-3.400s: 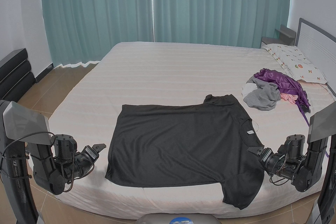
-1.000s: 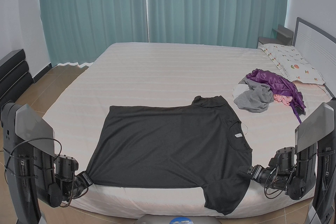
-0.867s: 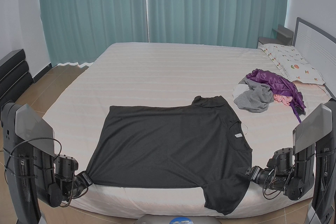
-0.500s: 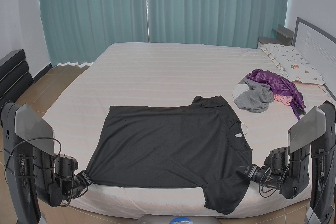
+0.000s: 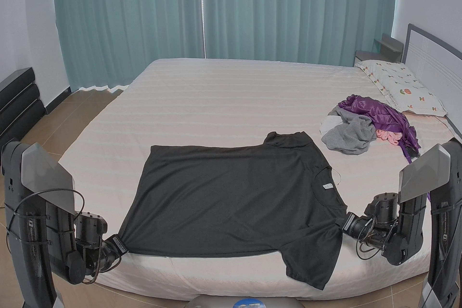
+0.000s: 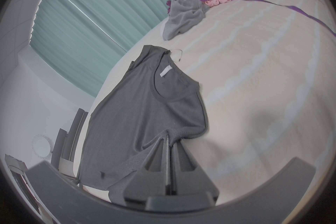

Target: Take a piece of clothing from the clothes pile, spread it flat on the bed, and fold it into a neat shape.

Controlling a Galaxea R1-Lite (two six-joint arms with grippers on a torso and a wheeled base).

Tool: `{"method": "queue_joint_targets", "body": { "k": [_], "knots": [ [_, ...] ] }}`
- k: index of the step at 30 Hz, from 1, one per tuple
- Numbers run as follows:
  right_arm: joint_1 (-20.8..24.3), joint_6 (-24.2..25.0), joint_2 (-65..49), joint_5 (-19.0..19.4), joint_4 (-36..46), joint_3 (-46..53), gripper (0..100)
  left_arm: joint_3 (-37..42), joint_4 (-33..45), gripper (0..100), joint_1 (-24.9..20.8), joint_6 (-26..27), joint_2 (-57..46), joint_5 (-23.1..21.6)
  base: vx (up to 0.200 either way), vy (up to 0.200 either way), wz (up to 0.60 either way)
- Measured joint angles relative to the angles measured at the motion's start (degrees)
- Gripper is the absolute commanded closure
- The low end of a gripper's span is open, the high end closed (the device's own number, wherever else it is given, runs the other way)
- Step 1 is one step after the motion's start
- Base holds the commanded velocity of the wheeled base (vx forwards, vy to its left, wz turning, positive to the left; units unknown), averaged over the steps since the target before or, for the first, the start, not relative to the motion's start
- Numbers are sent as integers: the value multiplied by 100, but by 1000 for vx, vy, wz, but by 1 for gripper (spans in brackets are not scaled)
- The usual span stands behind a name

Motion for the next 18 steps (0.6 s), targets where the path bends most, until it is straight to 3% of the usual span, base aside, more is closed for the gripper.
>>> {"method": "queue_joint_targets", "body": {
  "k": [7, 8, 18],
  "knots": [
    [-24, -246, 22, 5, 11, -251, 100, 15, -1, 100, -7, 0, 0, -2, 0, 0, 0],
    [-20, -272, 28, 7, 18, -267, 0, 15, 0, 100, -7, 0, 0, 0, 0, 0, 0],
    [-60, -367, -110, 196, -41, 6, 0, 17, -1, 100, -18, 2, 0, 0, 0, 0, 0]
  ]
}}
